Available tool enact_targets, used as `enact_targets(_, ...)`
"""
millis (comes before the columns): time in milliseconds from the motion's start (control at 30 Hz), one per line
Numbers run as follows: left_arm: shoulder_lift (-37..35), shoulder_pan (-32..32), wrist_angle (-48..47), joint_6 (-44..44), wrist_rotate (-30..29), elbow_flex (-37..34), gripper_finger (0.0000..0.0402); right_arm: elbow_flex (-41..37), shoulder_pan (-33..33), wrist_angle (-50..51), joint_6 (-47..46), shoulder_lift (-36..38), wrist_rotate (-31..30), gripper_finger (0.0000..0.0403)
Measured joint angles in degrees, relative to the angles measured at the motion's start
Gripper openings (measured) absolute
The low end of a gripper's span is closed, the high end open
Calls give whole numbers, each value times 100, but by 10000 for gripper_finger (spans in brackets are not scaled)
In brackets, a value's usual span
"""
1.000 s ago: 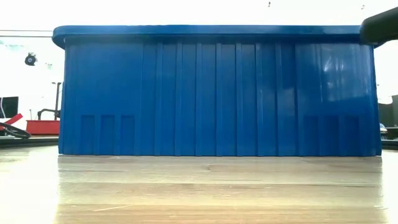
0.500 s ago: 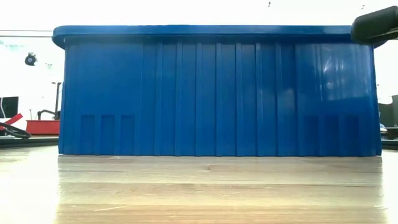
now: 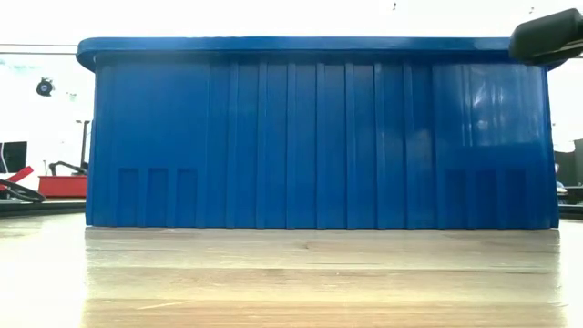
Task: Pick and place slides into bin
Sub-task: Put the black slipper into the blue container
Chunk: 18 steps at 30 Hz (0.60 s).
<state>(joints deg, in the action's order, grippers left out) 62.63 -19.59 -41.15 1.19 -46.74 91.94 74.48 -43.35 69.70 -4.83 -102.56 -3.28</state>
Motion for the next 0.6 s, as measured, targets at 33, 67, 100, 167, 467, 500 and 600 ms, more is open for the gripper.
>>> enact_targets(33,0,0,0,0,0,0,22,0,0,-30,25,0,3,12)
enact_targets(67,0,0,0,0,0,0,22,2,0,-63,51,0,4,12)
enact_targets(100,0,1,0,0,0,0,22,9,0,-97,82,0,6,12)
enact_targets(167,0,0,0,0,-2,0,22,30,-2,-123,106,0,6,12)
enact_targets(467,0,0,5,0,0,0,22,299,13,-175,106,0,-98,11)
enact_targets(500,0,2,7,0,-2,0,22,334,13,-187,105,0,-151,11)
enact_targets(600,0,2,17,0,-2,0,22,424,13,-183,58,0,-388,11)
